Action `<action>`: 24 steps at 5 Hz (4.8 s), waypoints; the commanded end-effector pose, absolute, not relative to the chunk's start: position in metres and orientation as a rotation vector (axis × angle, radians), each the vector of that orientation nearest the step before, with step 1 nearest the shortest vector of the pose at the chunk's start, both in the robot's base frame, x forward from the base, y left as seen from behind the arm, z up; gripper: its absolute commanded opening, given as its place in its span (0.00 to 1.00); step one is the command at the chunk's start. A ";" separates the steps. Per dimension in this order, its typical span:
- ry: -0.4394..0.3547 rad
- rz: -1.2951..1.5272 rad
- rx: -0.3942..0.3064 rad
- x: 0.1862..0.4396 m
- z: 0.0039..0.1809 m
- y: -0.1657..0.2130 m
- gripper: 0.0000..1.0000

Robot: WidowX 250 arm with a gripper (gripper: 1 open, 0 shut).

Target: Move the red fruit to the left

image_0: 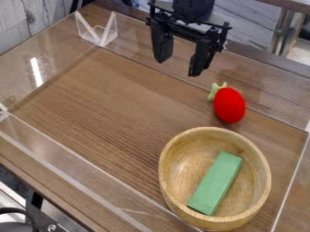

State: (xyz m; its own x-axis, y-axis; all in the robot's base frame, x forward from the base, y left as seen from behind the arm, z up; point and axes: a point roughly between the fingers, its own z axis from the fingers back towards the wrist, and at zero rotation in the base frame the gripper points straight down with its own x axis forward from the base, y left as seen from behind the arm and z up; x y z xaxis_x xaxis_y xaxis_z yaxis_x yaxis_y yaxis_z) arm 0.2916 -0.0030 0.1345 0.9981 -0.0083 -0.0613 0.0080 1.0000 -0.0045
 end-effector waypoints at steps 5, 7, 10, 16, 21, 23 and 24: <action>0.064 0.013 -0.026 0.312 0.112 -0.080 1.00; 0.073 0.045 -0.027 0.321 0.094 -0.078 1.00; 0.075 0.143 -0.039 0.328 0.069 -0.089 1.00; -0.008 0.194 -0.013 0.318 0.099 -0.082 1.00; 0.001 0.261 -0.038 0.338 0.066 -0.076 1.00; -0.055 0.457 -0.064 0.339 0.067 -0.066 0.00; -0.094 0.540 -0.097 0.332 0.090 -0.049 0.00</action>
